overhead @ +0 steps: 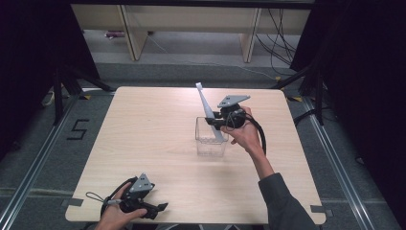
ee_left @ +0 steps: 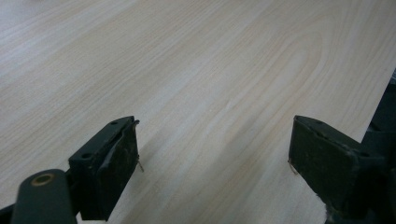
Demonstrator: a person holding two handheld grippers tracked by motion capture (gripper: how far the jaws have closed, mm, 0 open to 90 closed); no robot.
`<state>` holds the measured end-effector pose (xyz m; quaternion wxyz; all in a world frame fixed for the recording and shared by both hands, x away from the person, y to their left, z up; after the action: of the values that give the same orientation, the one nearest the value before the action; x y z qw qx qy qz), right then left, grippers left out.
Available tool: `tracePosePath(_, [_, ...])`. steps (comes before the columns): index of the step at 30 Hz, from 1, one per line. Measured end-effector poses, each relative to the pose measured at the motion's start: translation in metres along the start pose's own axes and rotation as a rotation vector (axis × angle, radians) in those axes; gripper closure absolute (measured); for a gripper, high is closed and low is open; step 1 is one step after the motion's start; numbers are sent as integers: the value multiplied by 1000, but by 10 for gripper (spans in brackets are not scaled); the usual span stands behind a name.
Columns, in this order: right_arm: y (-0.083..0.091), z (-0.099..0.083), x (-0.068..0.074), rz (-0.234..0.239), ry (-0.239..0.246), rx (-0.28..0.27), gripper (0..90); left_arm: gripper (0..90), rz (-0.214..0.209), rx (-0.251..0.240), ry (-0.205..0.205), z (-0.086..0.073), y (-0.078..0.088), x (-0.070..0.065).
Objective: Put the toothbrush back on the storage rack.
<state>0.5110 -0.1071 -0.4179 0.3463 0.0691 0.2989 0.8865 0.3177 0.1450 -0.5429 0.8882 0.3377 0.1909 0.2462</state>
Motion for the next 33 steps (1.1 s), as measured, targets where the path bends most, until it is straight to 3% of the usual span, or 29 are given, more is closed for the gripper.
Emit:
tracePosePath(4, [-8,-4,1,4,1,4,662,151,14,9,-12,-1,1,2])
tracePosePath(5, [-10,-7,1,9,14,31,662,152,2,-6,4,0,-1,0])
tracePosePath(10, [-16,-12,2,5,12,69,662,151,12,10,-10,-1,0,2])
tracePosePath(12, [-17,-12,3,4,-1,70,662,152,12,9,-10,-1,0,2])
tracePosePath(13, [-18,-12,2,7,21,72,662,152,12,8,-10,0,0,2])
tracePosePath(14, [-20,-13,4,5,3,67,662,151,8,3,-4,0,0,1])
tracePosePath(16, [-23,-15,2,-9,47,93,662,152,12,6,-7,-1,0,2])
tracePosePath(17, [-24,-16,4,-18,15,106,662,152,10,6,-10,0,0,1])
tracePosePath(19, [-24,-17,4,2,18,131,662,151,8,8,-13,0,1,1])
tracePosePath(21, [-28,-17,4,-8,35,115,662,151,10,2,-6,0,1,1])
tracePosePath(22, [-28,-19,6,-10,-3,132,662,152,10,3,-5,0,1,1])
tracePosePath(25, [-32,-21,5,-5,37,140,662,152,9,3,-6,0,0,0])
tracePosePath(33, [-35,-23,5,7,43,174,662,152,9,6,-20,0,1,2])
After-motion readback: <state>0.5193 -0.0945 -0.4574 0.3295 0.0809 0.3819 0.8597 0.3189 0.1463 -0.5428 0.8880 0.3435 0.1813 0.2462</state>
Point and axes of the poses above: each handheld gripper's, and its own axes: y roughly backward along the jaws, z roughly out of its top, x roughly to its left, the point moved 5 cm from there along -y, roughly forward along the jaws, and after that the axes turned 5 degrees about -z, right-handed, at the moved point
